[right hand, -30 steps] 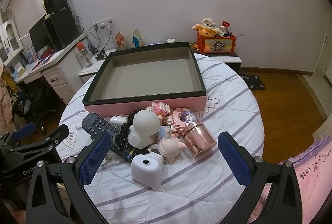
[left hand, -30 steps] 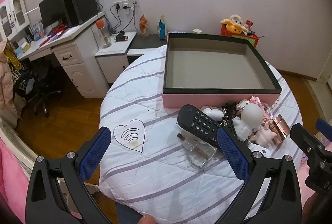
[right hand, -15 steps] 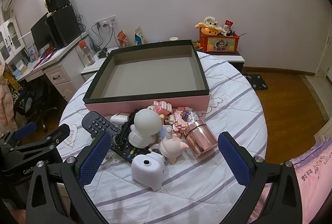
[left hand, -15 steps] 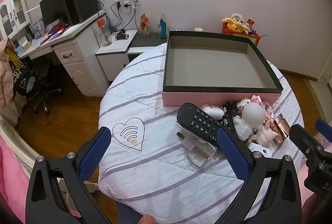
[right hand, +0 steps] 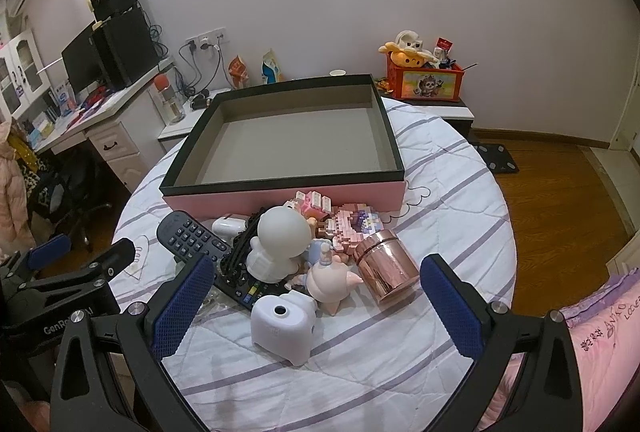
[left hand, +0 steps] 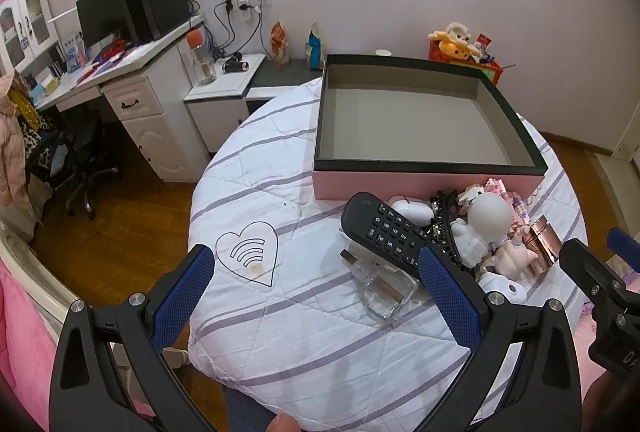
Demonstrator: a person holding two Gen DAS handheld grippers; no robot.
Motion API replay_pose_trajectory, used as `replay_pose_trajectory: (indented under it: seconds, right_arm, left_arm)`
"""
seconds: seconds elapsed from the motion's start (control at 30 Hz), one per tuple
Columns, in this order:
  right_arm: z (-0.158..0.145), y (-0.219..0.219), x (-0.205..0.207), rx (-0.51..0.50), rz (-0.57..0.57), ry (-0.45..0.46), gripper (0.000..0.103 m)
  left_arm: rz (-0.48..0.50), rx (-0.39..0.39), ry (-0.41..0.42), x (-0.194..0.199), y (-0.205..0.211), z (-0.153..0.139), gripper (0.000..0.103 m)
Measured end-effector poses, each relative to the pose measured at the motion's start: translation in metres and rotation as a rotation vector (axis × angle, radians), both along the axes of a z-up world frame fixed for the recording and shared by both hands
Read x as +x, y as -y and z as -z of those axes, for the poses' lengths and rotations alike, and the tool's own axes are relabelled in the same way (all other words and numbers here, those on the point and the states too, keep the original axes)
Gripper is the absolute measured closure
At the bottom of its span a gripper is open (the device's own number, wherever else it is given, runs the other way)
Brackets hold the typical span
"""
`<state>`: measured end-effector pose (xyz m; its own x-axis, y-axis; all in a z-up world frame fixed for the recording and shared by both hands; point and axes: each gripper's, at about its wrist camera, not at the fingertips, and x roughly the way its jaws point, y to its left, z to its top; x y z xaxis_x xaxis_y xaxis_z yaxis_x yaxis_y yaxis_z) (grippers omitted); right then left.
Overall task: Organize rigid objects
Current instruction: 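Move both tools toward the cluttered objects beside the pink box, then grasp the glass bottle with the left tool while the right tool grasps the rose-gold canister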
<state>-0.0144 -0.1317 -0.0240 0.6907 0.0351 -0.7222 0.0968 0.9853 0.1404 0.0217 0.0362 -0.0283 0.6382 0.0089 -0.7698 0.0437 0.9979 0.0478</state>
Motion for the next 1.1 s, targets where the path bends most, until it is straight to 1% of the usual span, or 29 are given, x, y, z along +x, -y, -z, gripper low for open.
replay_pose_trajectory:
  seconds: [0.2, 0.27, 0.4, 0.53, 0.73, 0.8, 0.87, 0.9, 0.97, 1.0, 1.03, 1.1]
  right_arm:
    - [0.013, 0.013, 0.000, -0.004, 0.000, -0.026, 0.000]
    - [0.020, 0.021, -0.001, -0.001, 0.007, -0.039, 0.000]
    - [0.036, 0.040, 0.000, -0.009, 0.038, -0.080, 0.000]
    - [0.048, 0.053, 0.008, 0.000, 0.053, -0.103, 0.000]
    - [0.057, 0.059, 0.025, -0.009, 0.034, -0.120, 0.001]
    - [0.061, 0.060, 0.031, -0.007, 0.021, -0.132, 0.008]
    - [0.065, 0.061, 0.038, -0.001, 0.014, -0.144, 0.010]
    - [0.066, 0.062, 0.040, 0.002, 0.010, -0.148, 0.012]
    - [0.070, 0.062, 0.045, 0.008, -0.002, -0.162, 0.022]
    - [0.072, 0.063, 0.047, 0.012, -0.007, -0.174, 0.029]
    - [0.075, 0.064, 0.050, 0.020, -0.012, -0.188, 0.035]
    - [0.079, 0.065, 0.054, 0.037, -0.019, -0.197, 0.037]
  left_arm:
    - [0.003, -0.013, -0.018, 0.003, -0.005, 0.008, 0.000]
    - [0.000, -0.020, -0.028, 0.003, -0.008, 0.015, 0.000]
    - [-0.002, -0.011, -0.064, 0.008, -0.010, 0.032, 0.000]
    - [0.003, -0.012, -0.088, 0.013, -0.010, 0.043, 0.000]
    - [0.002, -0.008, -0.104, 0.023, -0.010, 0.052, 0.000]
    - [0.002, -0.010, -0.109, 0.025, -0.011, 0.056, 0.000]
    - [0.004, -0.012, -0.115, 0.027, -0.011, 0.059, 0.000]
    - [0.005, -0.012, -0.117, 0.028, -0.011, 0.060, 0.000]
    - [0.013, -0.015, -0.120, 0.029, -0.011, 0.063, 0.000]
    - [0.015, -0.017, -0.123, 0.030, -0.011, 0.064, 0.000]
    - [0.021, -0.021, -0.127, 0.031, -0.012, 0.065, 0.000]
    - [0.028, -0.026, -0.134, 0.033, -0.011, 0.068, 0.000]
